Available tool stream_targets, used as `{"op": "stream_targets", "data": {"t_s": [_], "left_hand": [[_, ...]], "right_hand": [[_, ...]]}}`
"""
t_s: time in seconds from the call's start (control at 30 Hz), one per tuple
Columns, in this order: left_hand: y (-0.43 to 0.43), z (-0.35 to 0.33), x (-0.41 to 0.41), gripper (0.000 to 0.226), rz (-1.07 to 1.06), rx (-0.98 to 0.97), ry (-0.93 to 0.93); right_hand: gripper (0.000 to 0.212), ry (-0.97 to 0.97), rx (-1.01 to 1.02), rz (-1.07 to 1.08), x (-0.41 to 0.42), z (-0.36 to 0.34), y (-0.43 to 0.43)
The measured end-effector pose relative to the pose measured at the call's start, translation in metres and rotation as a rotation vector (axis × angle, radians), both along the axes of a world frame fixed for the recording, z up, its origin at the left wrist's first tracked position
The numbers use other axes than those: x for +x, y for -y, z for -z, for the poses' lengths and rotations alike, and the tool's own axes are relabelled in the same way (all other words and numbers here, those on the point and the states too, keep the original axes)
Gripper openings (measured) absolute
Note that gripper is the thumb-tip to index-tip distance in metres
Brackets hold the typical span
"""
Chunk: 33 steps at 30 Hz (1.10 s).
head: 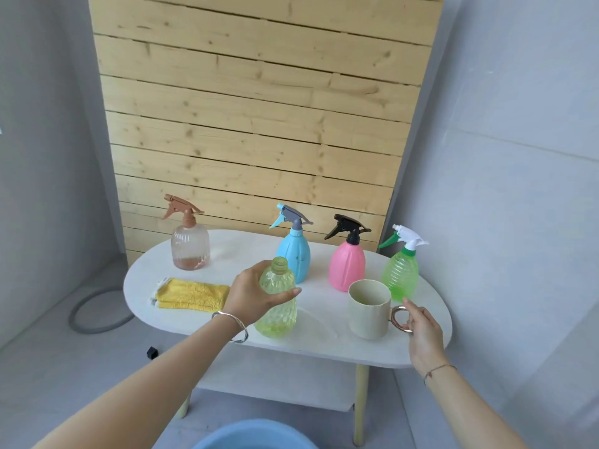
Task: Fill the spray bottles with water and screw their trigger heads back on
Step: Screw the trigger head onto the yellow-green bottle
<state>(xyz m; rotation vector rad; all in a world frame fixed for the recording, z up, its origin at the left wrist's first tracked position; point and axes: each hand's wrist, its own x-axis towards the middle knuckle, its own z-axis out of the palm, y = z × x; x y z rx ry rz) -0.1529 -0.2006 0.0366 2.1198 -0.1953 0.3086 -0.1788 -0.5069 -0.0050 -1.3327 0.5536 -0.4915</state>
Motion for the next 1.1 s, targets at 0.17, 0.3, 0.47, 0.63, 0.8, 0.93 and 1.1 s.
{"op": "stream_targets", "data": {"t_s": [0.17, 0.3, 0.47, 0.63, 0.8, 0.93, 1.1], "left_hand": [[0.004, 0.009, 0.009, 0.047, 0.013, 0.001, -0.017], [0.005, 0.014, 0.011, 0.045, 0.004, -0.002, -0.015], [0.002, 0.014, 0.013, 0.048, 0.024, 0.002, -0.023], [-0.017, 0.016, 0.020, 0.095, 0.063, 0.050, -0.096], [-0.047, 0.019, 0.028, 0.115, 0.069, 0.082, -0.114], [-0.065, 0.021, 0.036, 0.113, 0.102, 0.085, -0.112], [-0.076, 0.025, 0.042, 0.116, 0.133, 0.108, -0.131]], "right_hand": [[0.044, 0.021, 0.071, -0.015, 0.008, 0.024, 0.009], [0.039, -0.069, -0.032, -0.058, 0.008, 0.037, 0.013], [0.030, -0.004, -0.344, 0.008, 0.001, 0.020, 0.005], [0.035, 0.333, -0.830, -0.008, 0.000, -0.018, -0.034], [0.020, 0.412, -0.891, -0.317, 0.022, -0.032, -0.100], [0.023, 0.101, -0.920, -0.614, 0.052, -0.016, -0.140], [0.033, -0.206, -1.006, -0.787, 0.078, 0.001, -0.183]]}}
